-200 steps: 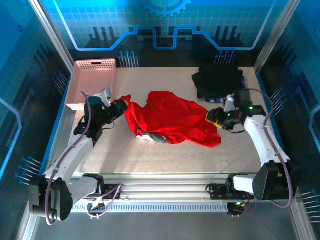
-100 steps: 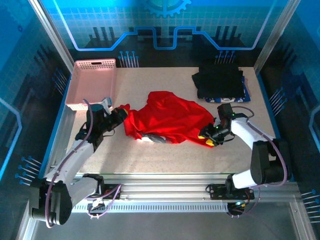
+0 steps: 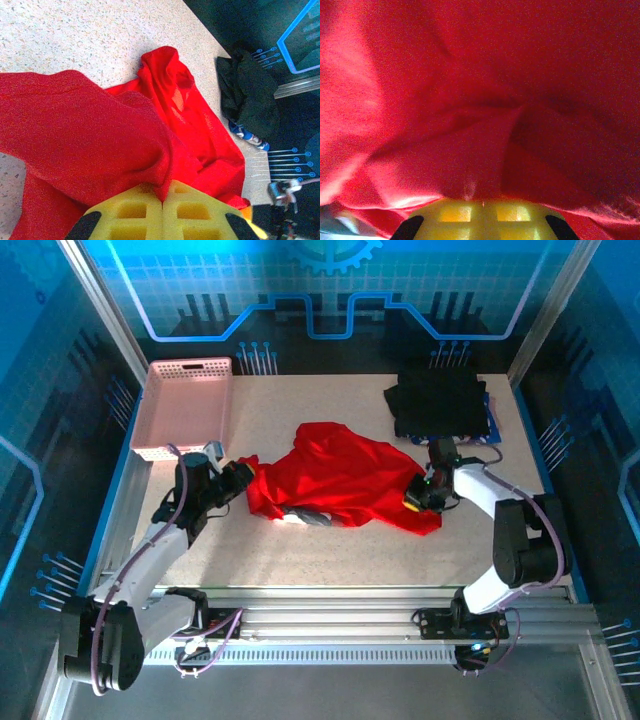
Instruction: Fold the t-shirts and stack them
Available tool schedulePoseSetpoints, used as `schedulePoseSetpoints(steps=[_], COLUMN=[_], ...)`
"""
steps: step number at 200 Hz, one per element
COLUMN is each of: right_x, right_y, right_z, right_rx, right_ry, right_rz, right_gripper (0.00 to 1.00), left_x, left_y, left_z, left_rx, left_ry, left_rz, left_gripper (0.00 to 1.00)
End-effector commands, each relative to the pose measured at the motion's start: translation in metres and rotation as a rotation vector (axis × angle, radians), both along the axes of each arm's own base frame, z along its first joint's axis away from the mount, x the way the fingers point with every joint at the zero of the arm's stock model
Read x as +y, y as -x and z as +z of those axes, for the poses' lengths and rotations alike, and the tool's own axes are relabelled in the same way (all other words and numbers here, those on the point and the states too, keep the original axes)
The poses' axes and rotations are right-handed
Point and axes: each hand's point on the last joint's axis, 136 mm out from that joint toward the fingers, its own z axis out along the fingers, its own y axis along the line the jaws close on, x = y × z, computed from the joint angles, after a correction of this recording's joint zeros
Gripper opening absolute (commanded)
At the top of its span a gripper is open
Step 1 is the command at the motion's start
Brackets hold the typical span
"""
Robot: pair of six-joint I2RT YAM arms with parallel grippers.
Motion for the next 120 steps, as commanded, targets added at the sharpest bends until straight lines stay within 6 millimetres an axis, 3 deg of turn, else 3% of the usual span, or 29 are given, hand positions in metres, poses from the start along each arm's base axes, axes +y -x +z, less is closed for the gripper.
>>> schedulePoseSetpoints(steps=[1, 34, 73, 88, 120], right_x=[-0.006, -0.021, -0.051, -0.055, -0.067], right_y=[-0.023, -0.028, -0.037, -0.047, -0.092], right_z=[0.068, 0.160, 0.277, 0.307, 0.347], right_rx=[-0.189, -0.377, -0.652, -0.706, -0.811], right_ry=[0.049, 0.045, -0.018, -0.058, -0.088], right_rz=[0.023, 0.035, -0.011, 0.008, 0.026], right_gripper=[0.00, 0.00, 0.00, 0.00, 0.00], left_x=[0.003, 0.012, 0.034, 0.037, 0.025], left_y=[-0.003, -0.010, -0.026, -0.037, -0.086], left_z=[0.033, 0.094, 0.191, 0.230, 0.281], left_rx=[-0.074, -0.201, -0.411, -0.504, -0.632], left_ry=[-0.016, -0.049, -0.086, -0.093, -0.099], left_rz=[0.016, 0.046, 0.098, 0.093, 0.009], left_gripper=[0.04, 0.04, 0.05, 0.06, 0.06])
